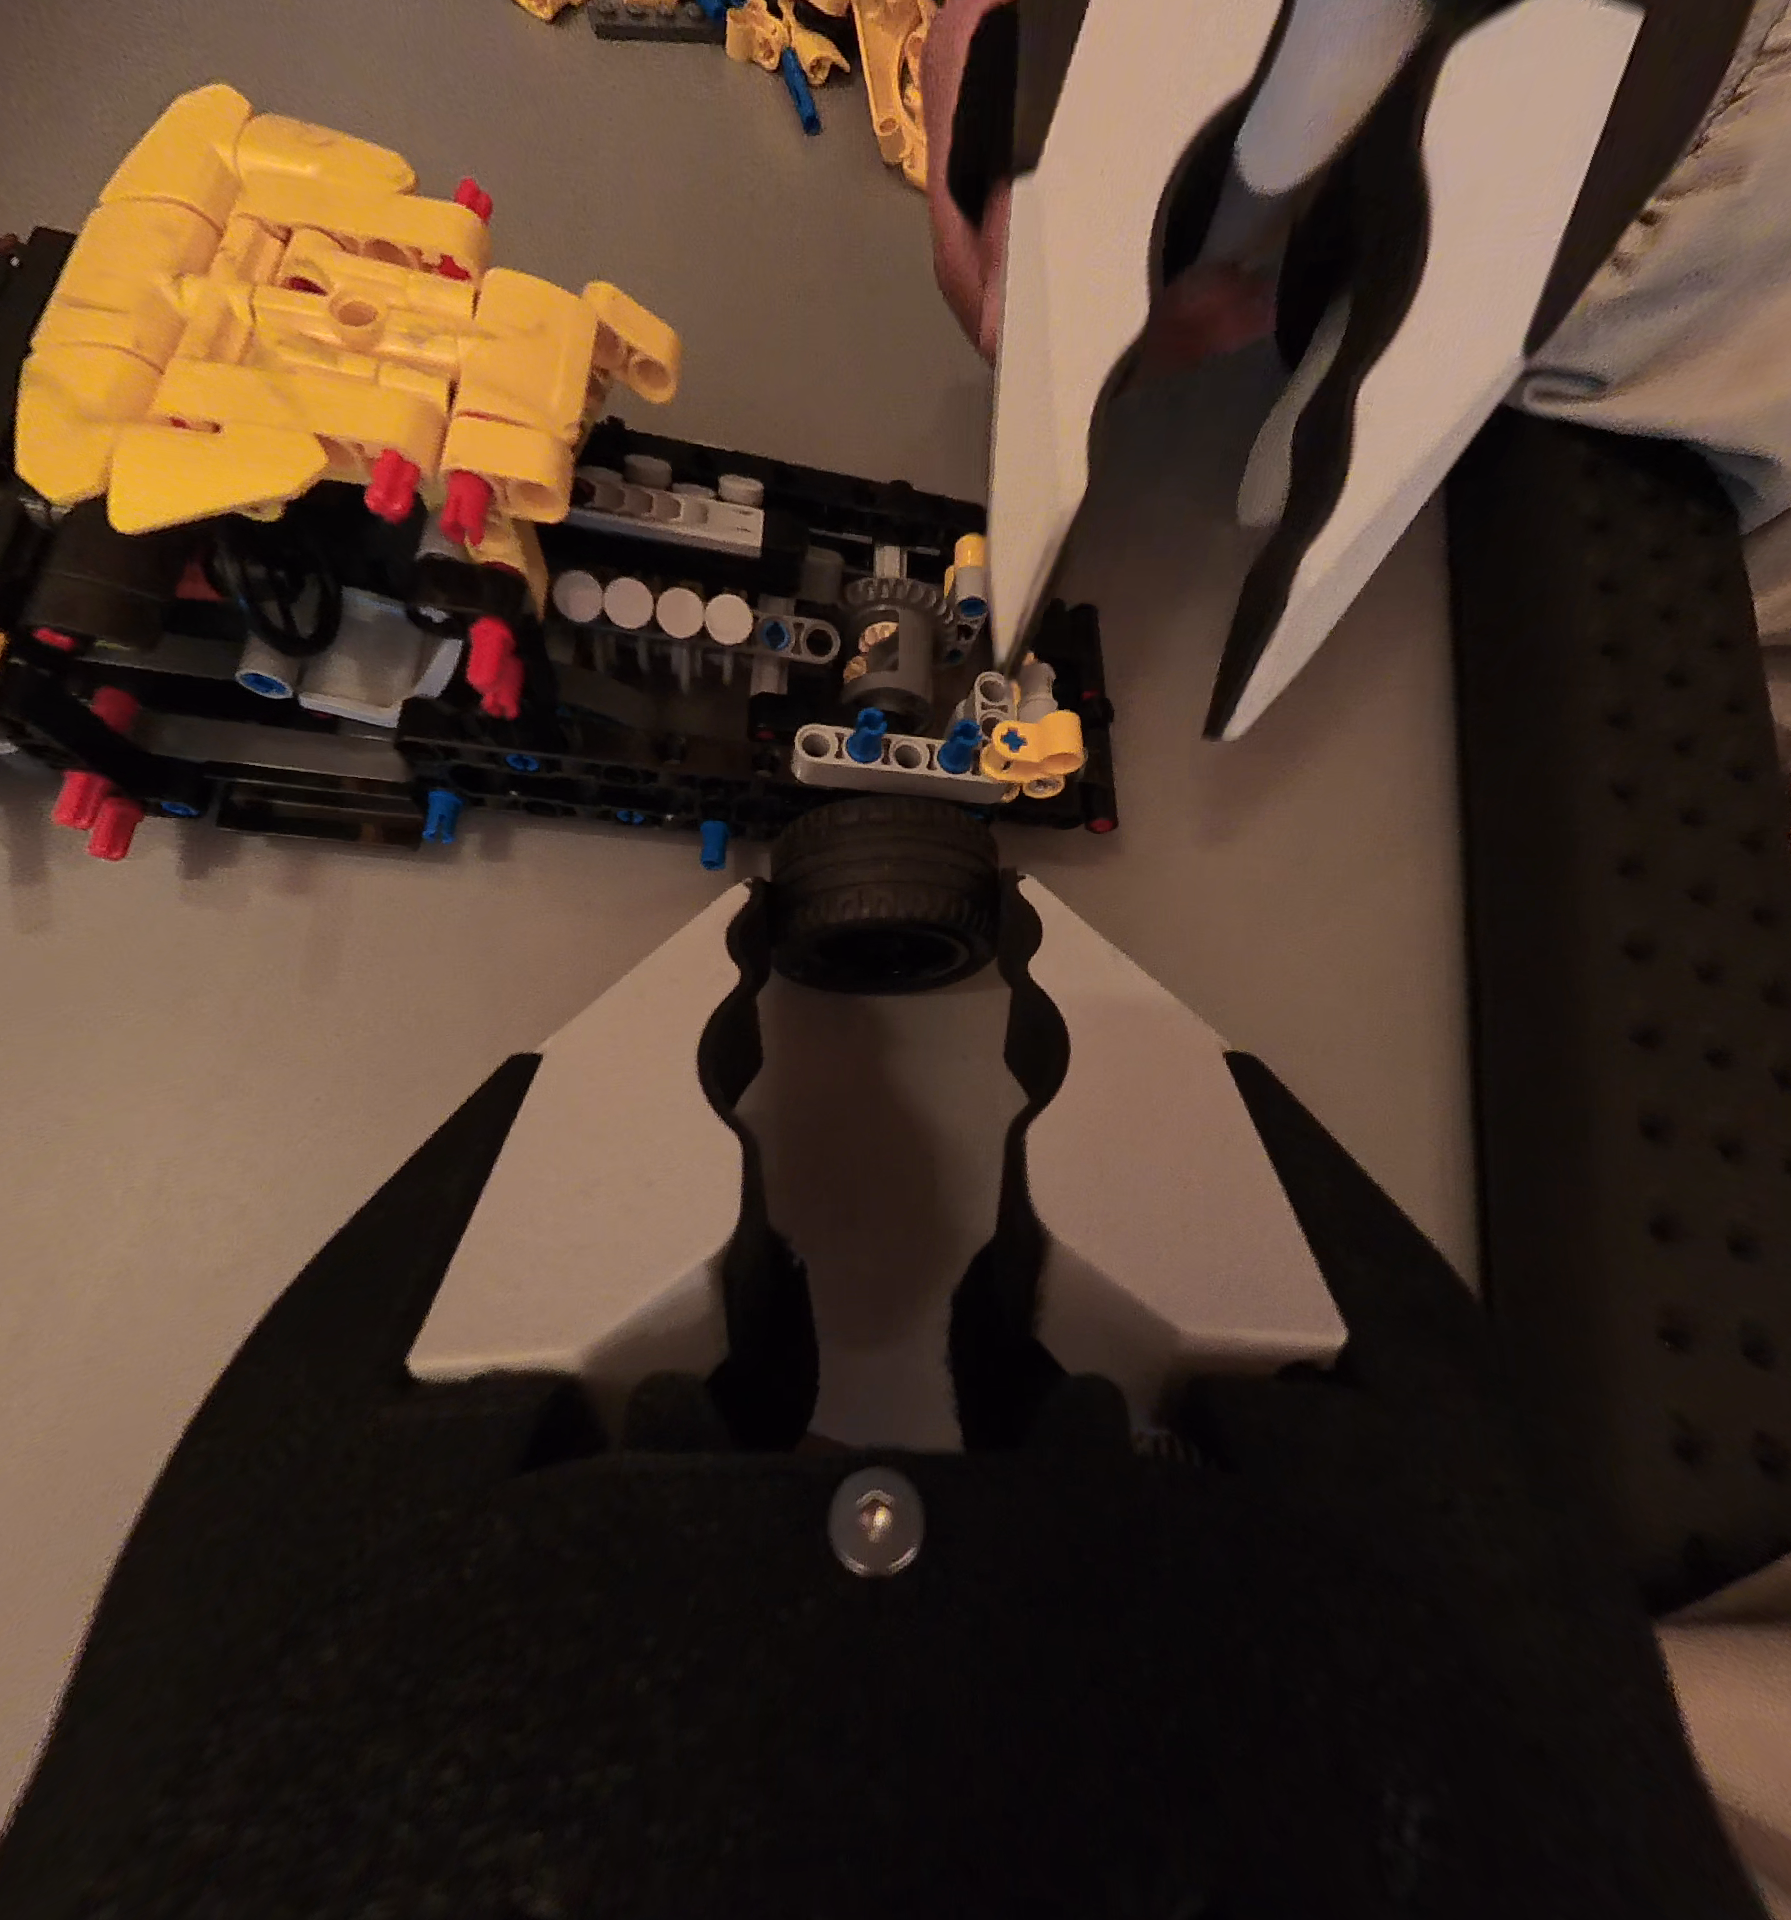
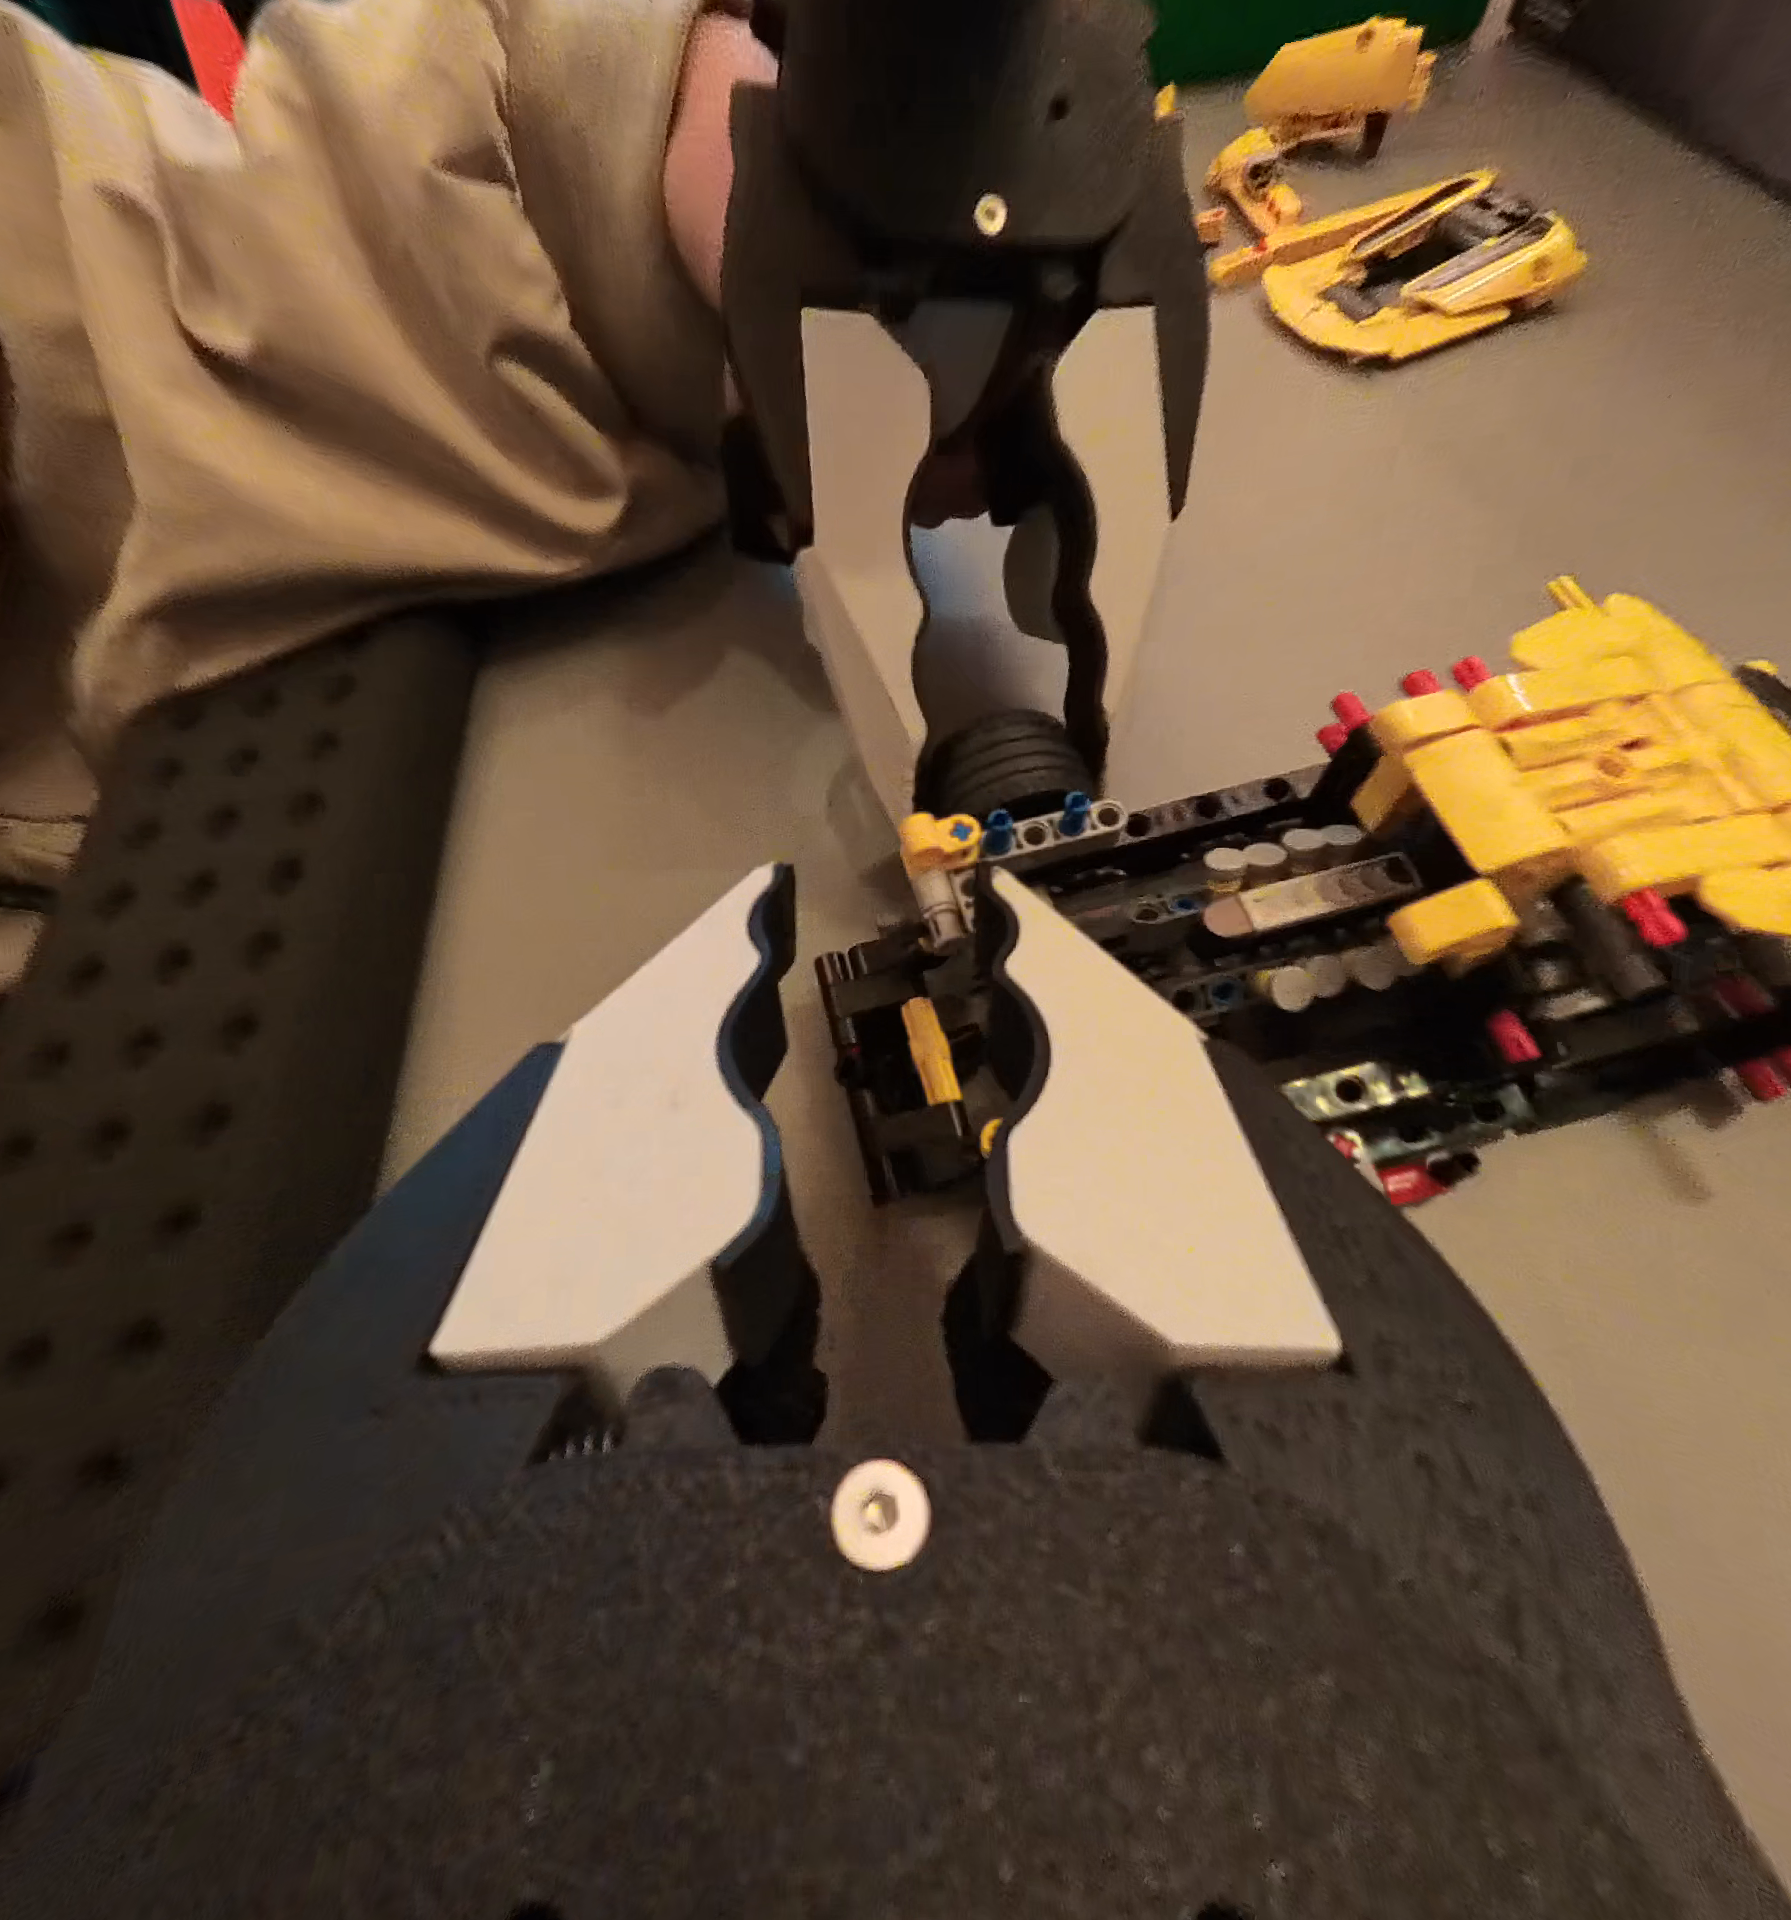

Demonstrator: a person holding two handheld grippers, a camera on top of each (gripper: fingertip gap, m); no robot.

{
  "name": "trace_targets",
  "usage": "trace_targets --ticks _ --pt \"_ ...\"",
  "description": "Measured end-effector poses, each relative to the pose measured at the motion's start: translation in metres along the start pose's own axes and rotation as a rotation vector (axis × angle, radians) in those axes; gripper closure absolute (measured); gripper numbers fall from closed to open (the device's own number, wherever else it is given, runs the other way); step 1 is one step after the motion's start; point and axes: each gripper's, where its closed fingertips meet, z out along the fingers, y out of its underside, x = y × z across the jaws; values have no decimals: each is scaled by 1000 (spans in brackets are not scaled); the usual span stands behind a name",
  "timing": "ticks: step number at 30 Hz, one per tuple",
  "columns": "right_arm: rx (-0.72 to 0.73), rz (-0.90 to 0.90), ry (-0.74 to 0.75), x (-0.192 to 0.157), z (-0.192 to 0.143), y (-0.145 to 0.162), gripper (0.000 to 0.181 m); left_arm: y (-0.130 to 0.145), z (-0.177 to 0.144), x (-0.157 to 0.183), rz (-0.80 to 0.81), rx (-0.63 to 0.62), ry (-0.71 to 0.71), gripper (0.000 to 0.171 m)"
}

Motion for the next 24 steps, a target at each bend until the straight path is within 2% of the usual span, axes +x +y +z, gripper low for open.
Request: trace_targets --ticks 4,8,11,13,19,24 --pt "-17 -39 58 6 9 2 153 0 0 0 4 -5 -10 129" --pt "-27 -32 119 13 13 0 167 0 0 -1 -8 -16 -14 129" --pt "-43 40 163 13 14 -2 168 1 1 -2 -28 -31 -14 129" --pt "-69 22 199 13 14 -3 169 1 1 -2 -17 -29 -24 130" --pt "13 150 118 13 13 -8 170 3 1 -2 2 -36 -48 131" --pt "47 141 116 15 11 -10 171 2 2 -2 3 -41 -64 132"
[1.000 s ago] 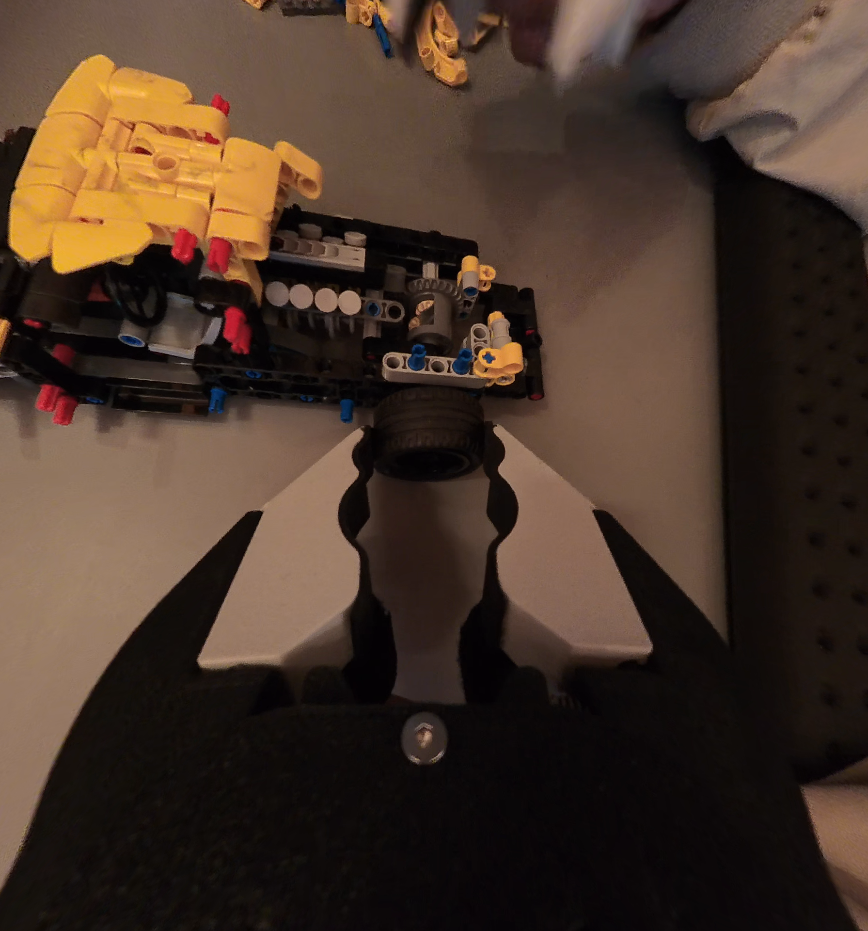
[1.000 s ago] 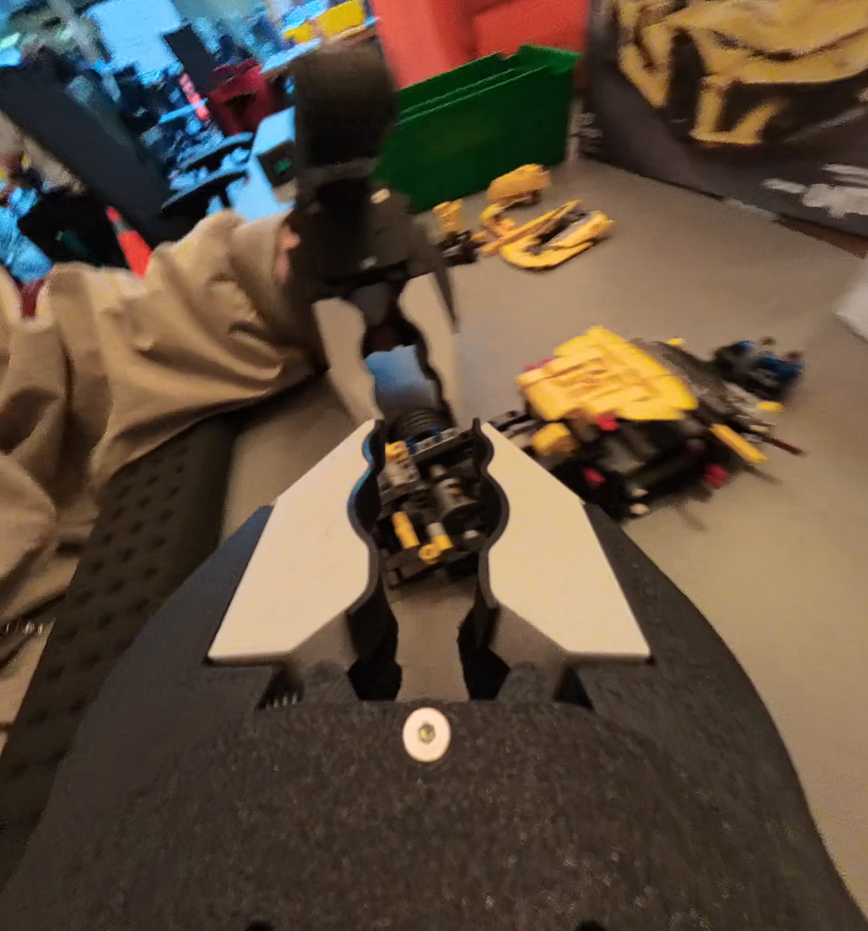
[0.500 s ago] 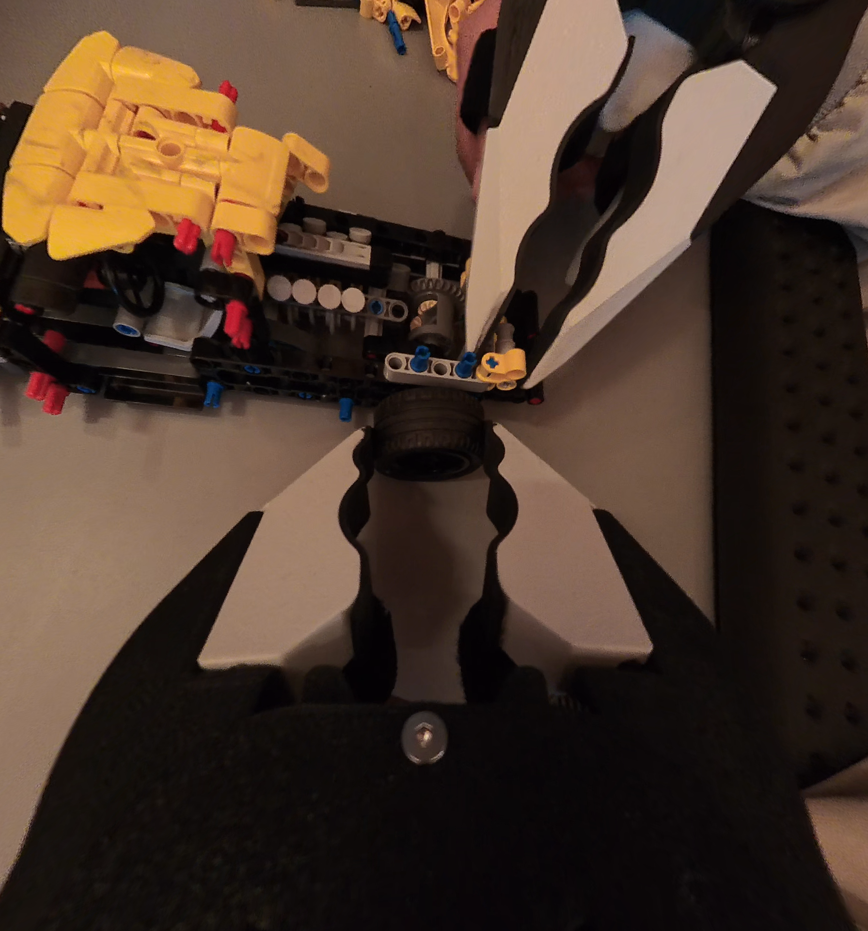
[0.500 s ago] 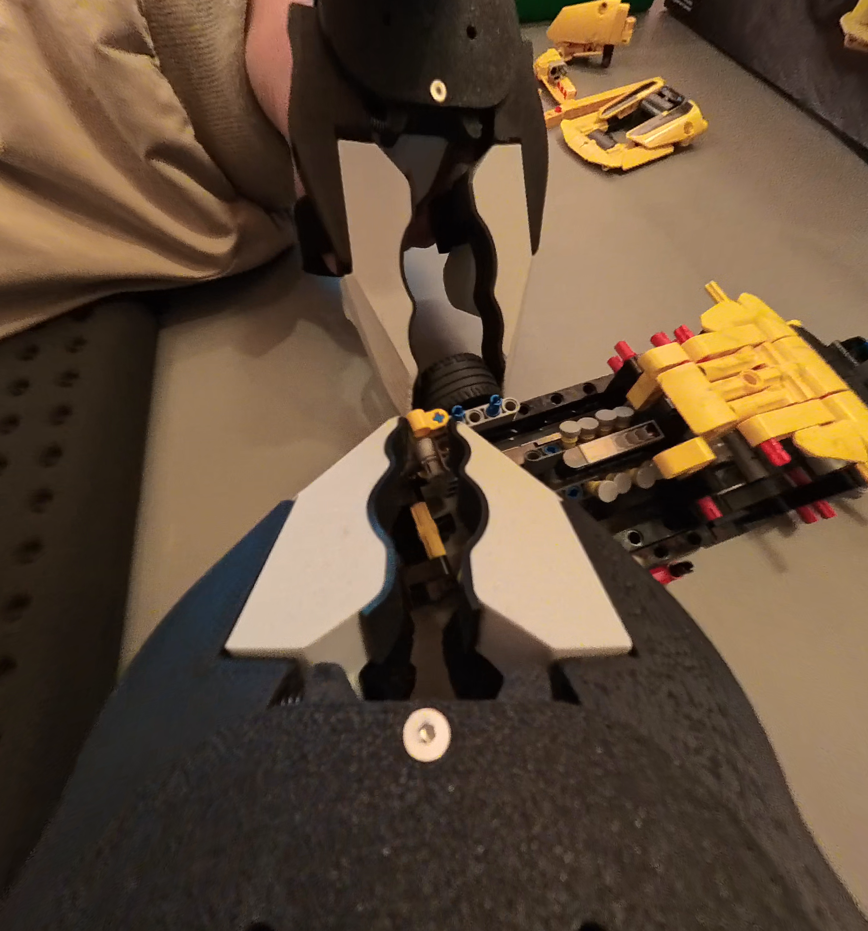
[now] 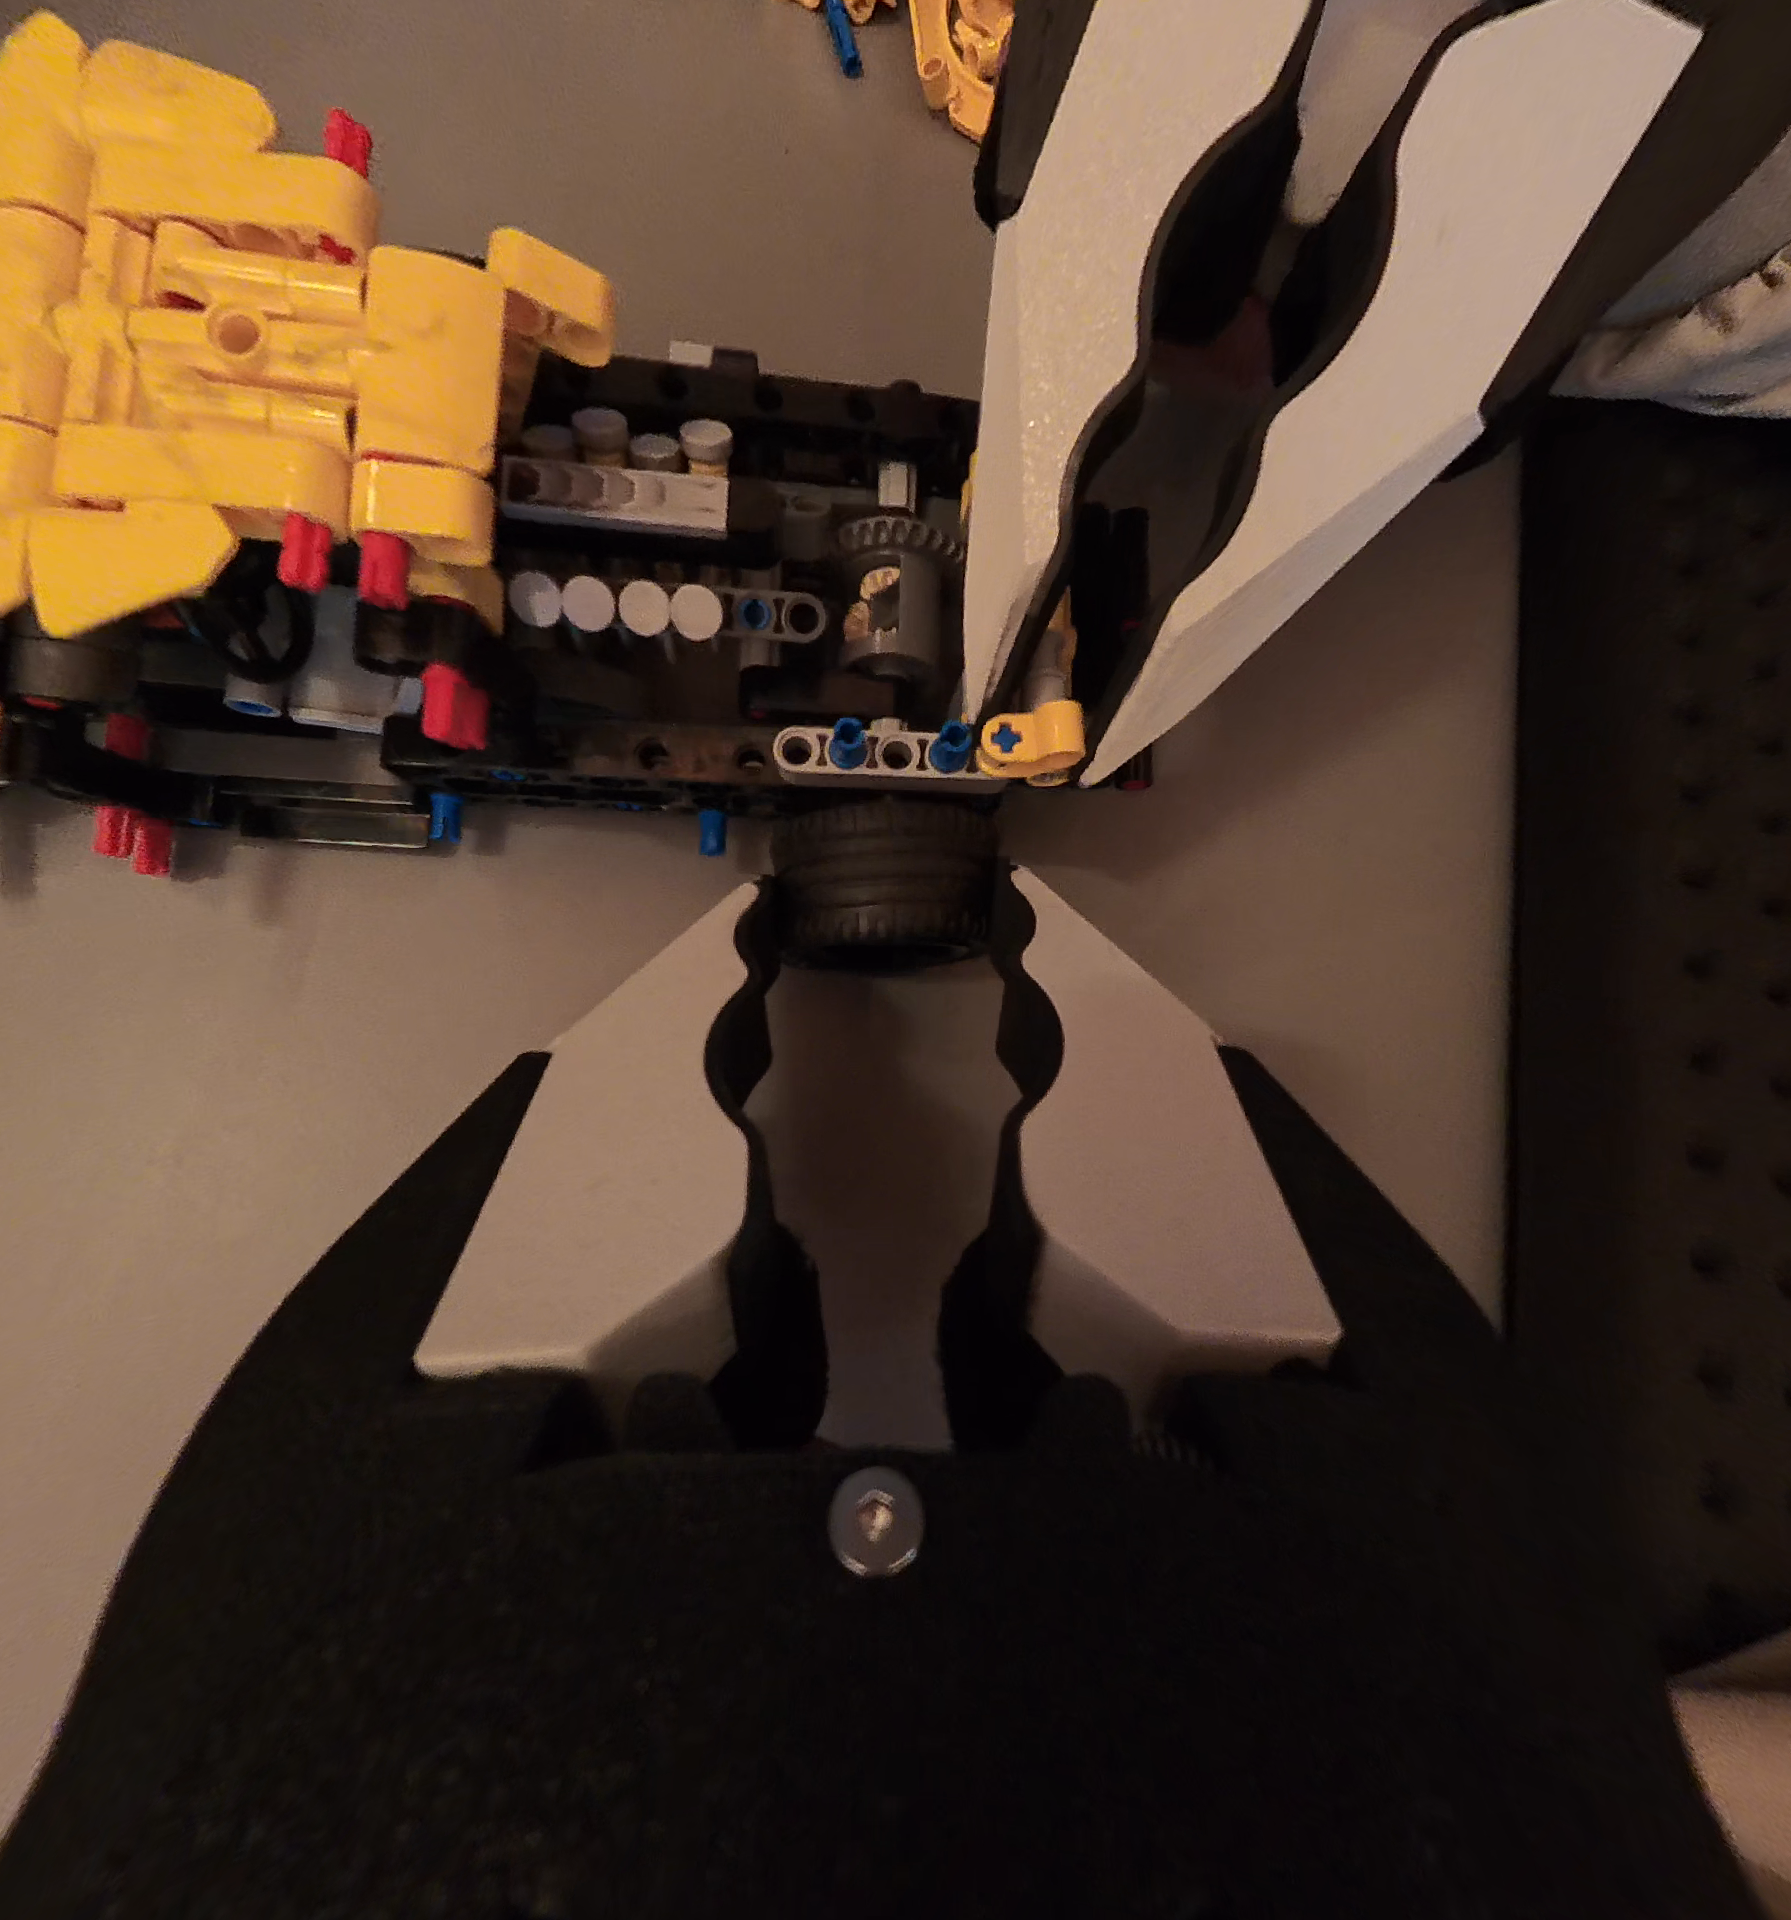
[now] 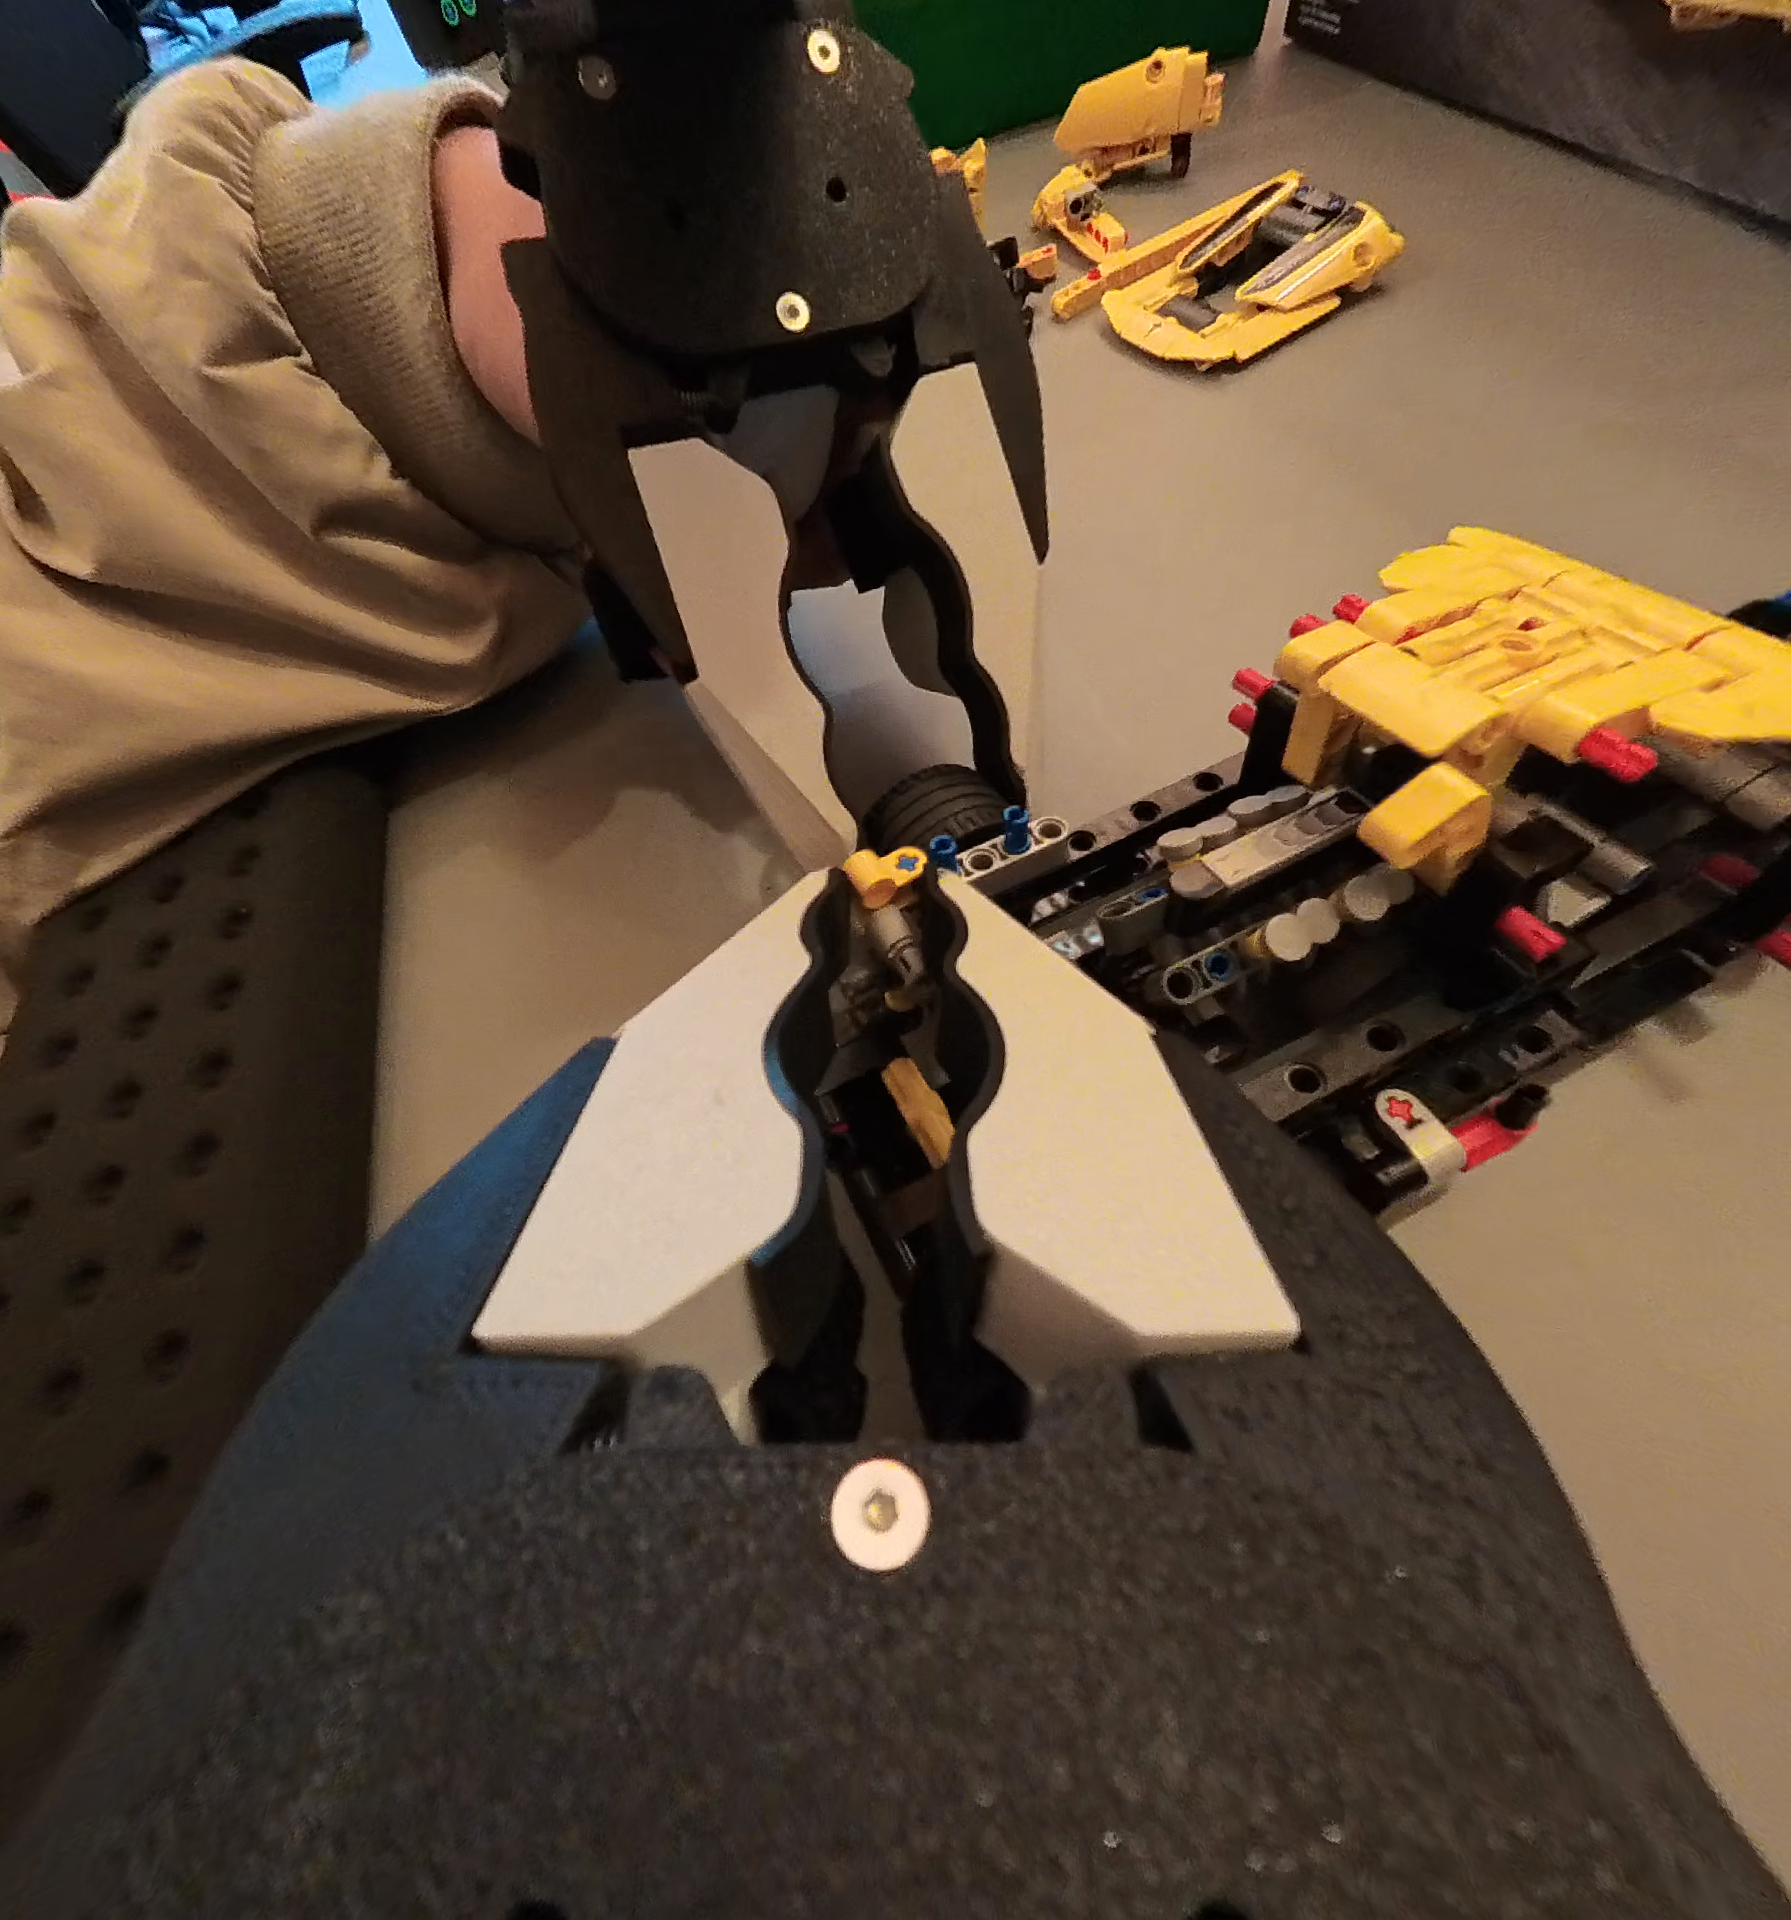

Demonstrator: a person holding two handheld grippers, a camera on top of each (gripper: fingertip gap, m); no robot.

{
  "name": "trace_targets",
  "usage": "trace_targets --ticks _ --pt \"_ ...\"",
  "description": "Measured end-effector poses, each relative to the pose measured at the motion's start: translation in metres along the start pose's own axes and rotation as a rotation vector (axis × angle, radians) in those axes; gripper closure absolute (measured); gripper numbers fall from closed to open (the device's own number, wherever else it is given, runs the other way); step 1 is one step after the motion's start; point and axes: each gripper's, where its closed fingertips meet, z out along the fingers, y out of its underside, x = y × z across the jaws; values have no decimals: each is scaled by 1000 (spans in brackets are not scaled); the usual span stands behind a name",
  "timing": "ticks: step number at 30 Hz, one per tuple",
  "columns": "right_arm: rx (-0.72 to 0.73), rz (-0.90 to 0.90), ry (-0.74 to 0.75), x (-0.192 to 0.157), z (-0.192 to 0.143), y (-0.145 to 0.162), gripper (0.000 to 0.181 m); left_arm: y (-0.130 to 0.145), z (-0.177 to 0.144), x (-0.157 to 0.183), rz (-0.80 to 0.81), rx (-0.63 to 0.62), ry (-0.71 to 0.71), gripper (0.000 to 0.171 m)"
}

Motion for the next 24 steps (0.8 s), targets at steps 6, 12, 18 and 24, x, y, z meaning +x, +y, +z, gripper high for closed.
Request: trace_targets --ticks 6,12,18,24 --pt "43 26 -8 5 -4 -1 171 -4 3 -3 22 -10 -46 132" --pt "64 62 94 24 -19 -3 171 -24 2 -13 34 53 -120 132" --pt "-34 0 469 44 -28 16 172 -33 22 -21 -4 54 -194 131" --pt "-55 21 526 48 -30 16 174 -35 26 -22 -69 78 -188 131"
